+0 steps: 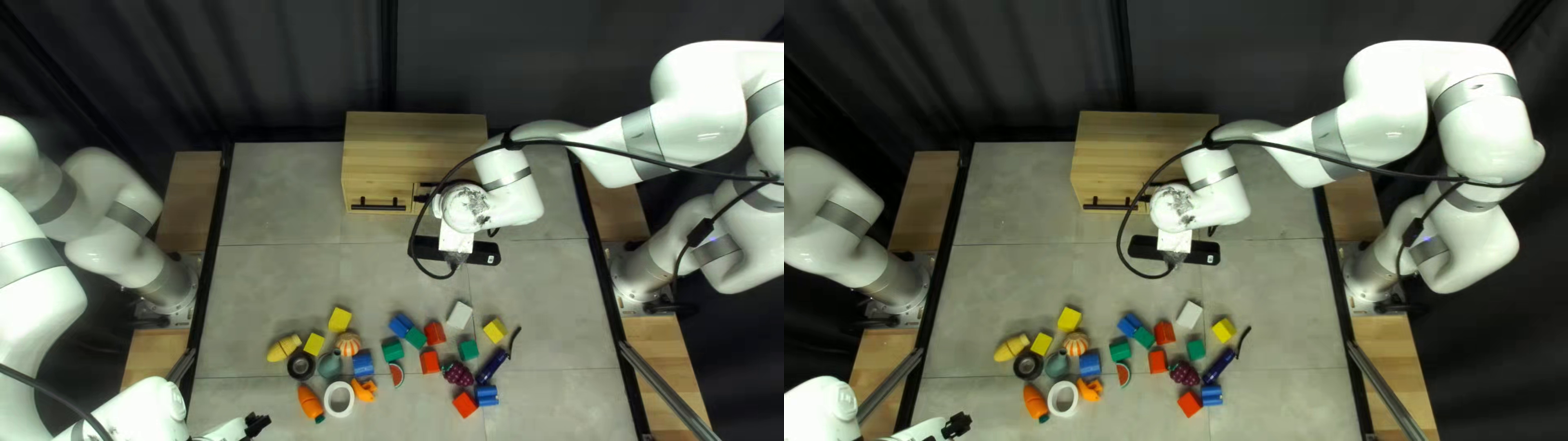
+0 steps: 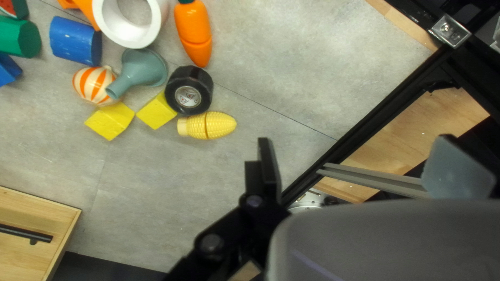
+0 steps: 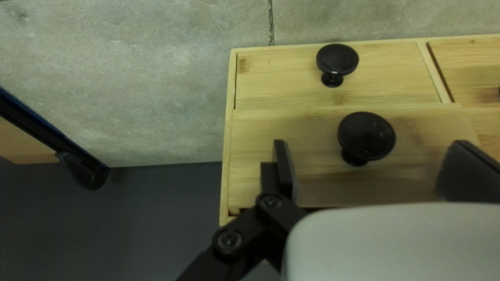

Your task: Open drawers and place objects into drawer and close

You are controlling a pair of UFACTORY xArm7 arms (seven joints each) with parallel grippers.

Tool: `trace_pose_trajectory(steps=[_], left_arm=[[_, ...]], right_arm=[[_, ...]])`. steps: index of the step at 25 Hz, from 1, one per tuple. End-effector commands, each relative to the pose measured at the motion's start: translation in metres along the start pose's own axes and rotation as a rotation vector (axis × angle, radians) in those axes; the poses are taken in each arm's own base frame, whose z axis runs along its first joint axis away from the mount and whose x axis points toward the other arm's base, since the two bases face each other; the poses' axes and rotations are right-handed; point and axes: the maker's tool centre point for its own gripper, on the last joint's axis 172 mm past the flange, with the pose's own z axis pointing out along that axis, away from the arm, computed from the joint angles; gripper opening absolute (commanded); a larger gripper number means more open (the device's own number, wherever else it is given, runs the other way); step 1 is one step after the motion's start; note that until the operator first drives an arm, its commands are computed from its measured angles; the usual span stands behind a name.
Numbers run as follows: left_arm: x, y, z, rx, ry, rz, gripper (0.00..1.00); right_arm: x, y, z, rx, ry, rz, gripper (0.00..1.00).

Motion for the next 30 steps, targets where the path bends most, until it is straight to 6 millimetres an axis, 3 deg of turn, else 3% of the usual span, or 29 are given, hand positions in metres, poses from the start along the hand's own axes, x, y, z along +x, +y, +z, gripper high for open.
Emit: trace_pose_trajectory(steps=[1, 19, 30], left_arm=[[0.0, 0.0, 0.0, 0.0, 0.0, 0.0, 1.0], [0.0, 0.0, 0.0, 0.0, 0.0, 0.0, 1.0], [0.0, 0.0, 0.0, 0.0, 0.0, 0.0, 1.0]], right_arm=[[-0.003, 0.0, 0.001, 0.004, -0.007, 0.005, 1.0], [-0.011, 0.004, 0.009, 0.008, -0.032, 0.013, 1.0], [0.001, 0.001, -0.035, -0.023, 0.03, -0.034, 1.0]])
